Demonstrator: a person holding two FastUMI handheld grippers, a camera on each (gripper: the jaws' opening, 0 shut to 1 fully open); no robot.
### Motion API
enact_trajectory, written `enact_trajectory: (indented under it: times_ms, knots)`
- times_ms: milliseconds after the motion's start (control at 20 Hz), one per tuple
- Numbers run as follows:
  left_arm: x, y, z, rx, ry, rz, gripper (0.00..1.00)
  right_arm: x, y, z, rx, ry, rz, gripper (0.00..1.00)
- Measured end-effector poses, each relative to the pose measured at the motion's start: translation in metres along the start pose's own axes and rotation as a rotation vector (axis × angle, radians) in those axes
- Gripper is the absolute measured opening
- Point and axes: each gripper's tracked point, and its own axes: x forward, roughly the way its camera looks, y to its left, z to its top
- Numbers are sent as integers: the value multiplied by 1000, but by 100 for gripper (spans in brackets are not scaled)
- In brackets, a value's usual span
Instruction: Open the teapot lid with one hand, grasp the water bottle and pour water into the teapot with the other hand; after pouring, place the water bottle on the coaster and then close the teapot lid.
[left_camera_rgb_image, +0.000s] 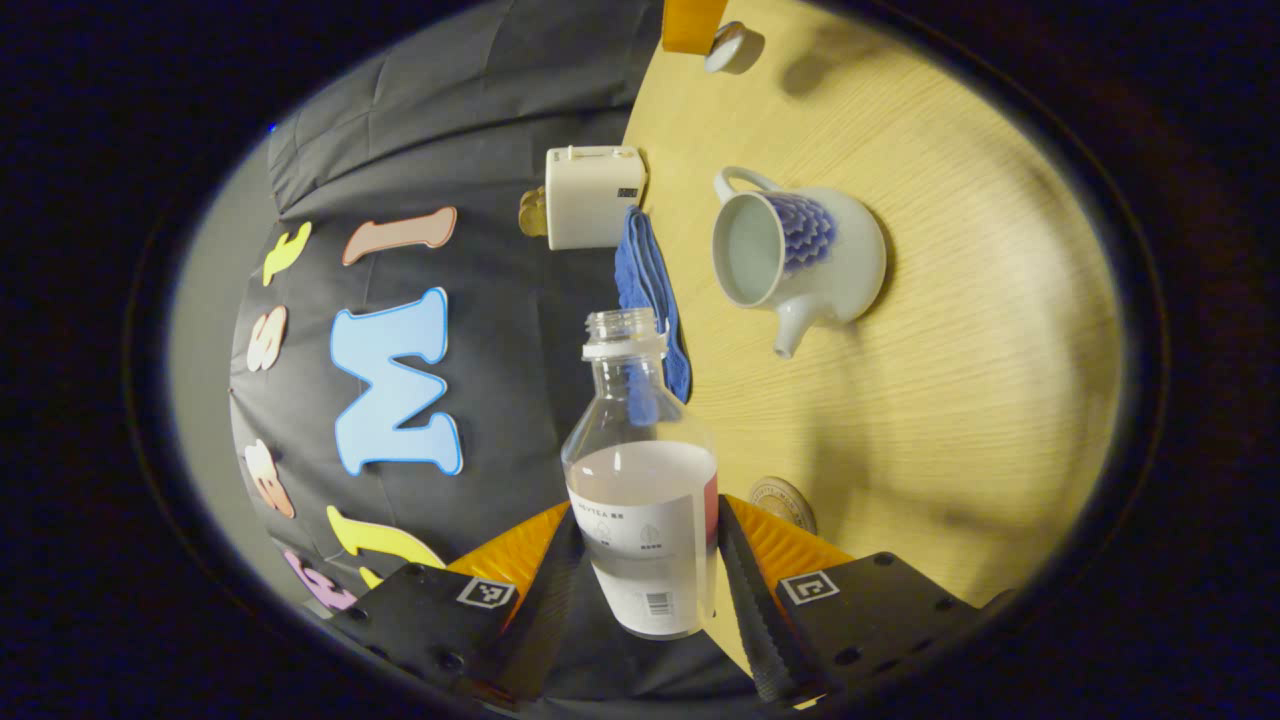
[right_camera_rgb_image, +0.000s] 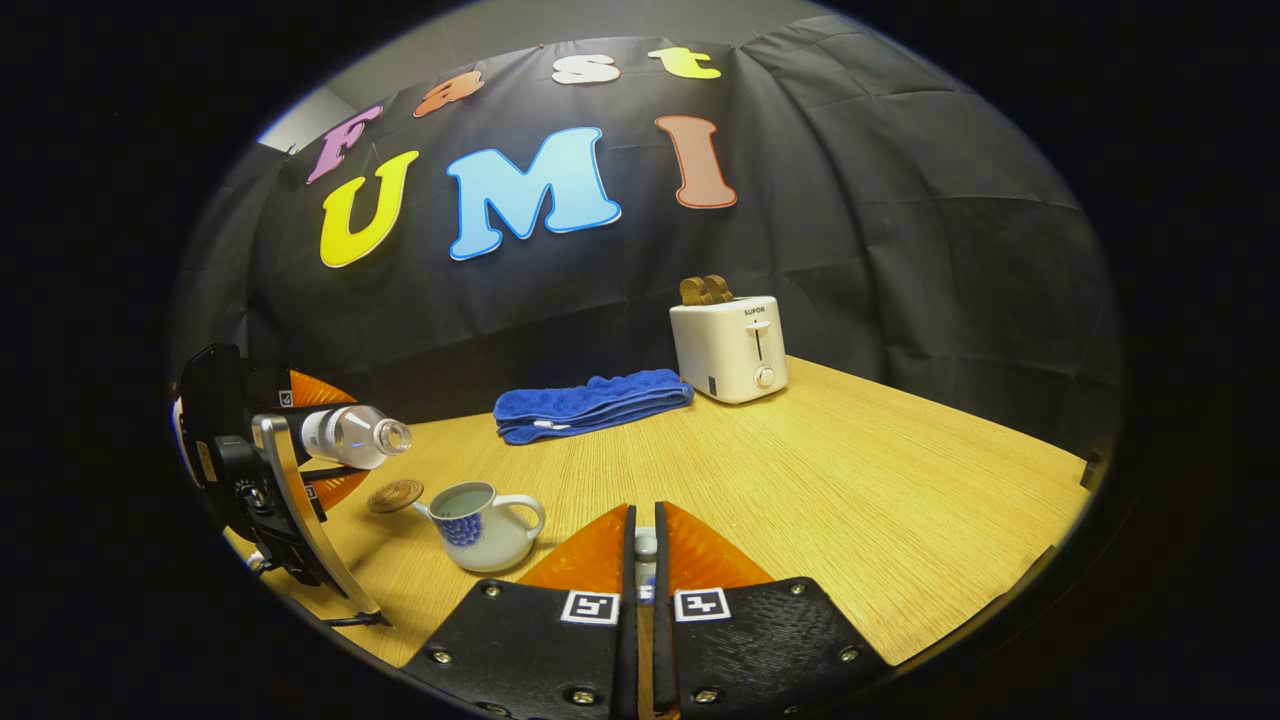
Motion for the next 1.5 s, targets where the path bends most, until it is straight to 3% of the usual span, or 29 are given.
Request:
enact_trajectory:
  times_ms: [750,1500]
  knots:
    - [0,10,10,208,12,0,87,-3,-5,-7,22,11,3,6]
    - [-2,15,15,324,37,2,87,-7,-5,-7,36,4,16,6]
